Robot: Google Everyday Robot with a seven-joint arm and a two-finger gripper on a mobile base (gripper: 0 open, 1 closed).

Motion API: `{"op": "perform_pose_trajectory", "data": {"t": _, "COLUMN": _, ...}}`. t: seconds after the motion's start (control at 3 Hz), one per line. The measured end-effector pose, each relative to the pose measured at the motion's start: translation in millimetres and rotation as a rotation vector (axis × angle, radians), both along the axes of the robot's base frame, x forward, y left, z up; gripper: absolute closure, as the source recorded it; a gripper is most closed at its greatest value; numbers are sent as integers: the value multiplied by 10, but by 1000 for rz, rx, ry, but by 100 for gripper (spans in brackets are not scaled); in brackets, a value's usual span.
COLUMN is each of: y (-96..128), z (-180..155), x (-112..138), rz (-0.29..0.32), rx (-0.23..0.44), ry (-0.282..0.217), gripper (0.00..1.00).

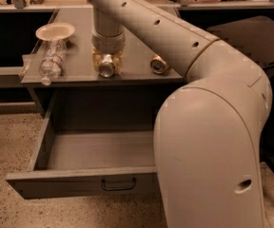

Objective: Place redbull can into top drawer

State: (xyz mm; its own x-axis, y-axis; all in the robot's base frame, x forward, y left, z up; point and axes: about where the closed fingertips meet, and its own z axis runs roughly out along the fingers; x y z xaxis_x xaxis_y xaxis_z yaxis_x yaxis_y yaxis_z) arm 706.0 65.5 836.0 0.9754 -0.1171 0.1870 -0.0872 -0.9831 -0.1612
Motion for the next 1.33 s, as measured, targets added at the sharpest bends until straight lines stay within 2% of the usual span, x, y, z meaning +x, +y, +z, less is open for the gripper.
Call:
{"op": "perform_pose_trajectory", "data": {"t": 0.33, "y": 0, "z": 0, "x": 0, "rz": 0, "rx": 0, "ry": 0, "gripper": 100}}
{"op": "perform_pose_trajectory", "data": {"t": 1.0, "y": 30, "z": 53, "x": -6, "rz": 1, "rx": 21, "ry": -15, "gripper": 100}}
{"op": "perform_pose_trajectory", "data": {"t": 1.33, "y": 114, "z": 449, "x": -197, "rz": -30, "rx": 75, "ry": -48, "gripper": 100}}
